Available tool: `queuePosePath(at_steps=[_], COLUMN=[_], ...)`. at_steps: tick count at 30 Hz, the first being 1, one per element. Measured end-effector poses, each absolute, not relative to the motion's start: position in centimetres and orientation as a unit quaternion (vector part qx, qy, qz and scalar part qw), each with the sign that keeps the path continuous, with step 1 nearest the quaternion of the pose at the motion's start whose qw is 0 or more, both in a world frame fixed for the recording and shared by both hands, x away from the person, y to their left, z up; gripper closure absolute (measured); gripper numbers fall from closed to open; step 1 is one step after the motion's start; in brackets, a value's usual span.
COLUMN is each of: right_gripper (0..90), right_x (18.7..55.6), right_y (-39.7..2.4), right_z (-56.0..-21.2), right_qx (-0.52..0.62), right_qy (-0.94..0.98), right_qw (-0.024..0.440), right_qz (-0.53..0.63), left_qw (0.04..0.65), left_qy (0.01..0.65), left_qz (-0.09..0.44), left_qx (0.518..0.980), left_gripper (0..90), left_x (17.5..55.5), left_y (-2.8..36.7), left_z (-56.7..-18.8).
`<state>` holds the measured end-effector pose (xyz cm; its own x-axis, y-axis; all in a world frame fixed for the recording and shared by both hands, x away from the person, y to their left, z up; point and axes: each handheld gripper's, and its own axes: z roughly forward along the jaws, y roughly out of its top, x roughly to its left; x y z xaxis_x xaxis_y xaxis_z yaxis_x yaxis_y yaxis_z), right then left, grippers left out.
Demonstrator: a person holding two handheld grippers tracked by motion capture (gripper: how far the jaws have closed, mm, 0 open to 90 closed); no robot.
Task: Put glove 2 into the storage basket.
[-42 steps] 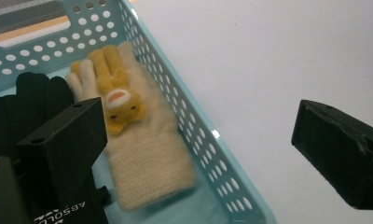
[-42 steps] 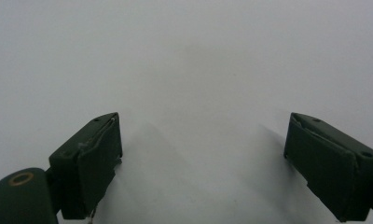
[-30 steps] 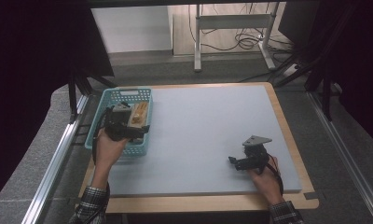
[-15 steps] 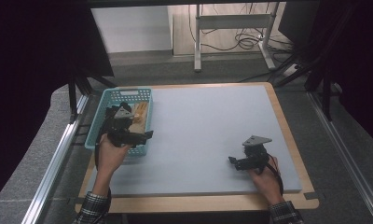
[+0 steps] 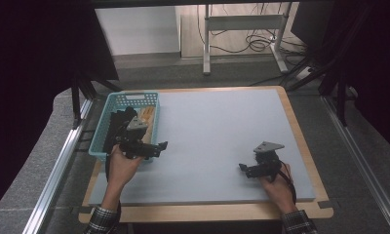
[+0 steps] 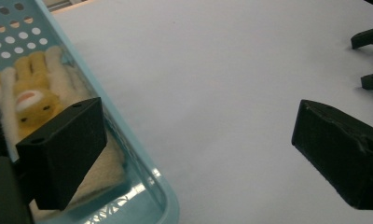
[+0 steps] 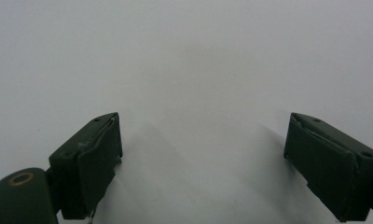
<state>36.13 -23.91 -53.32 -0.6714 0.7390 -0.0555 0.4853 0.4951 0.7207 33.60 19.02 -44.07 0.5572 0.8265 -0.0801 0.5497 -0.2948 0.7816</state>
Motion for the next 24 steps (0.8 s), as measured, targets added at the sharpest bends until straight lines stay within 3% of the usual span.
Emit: queuePosePath(at_steps=[24], right_gripper=[10.7], right_x=[36.1], right_y=[-23.9], right_z=[-53.3], right_qx=[0.362], right_qy=[0.845], right_qw=[0.182], right_qz=[0.349], left_qw=[0.42], left_qy=[0.403], left_qz=[0.162], left_qx=[0.797], left_gripper=[3.5], left_x=[33.0], left_y=[16.0], left_z=[-43.8])
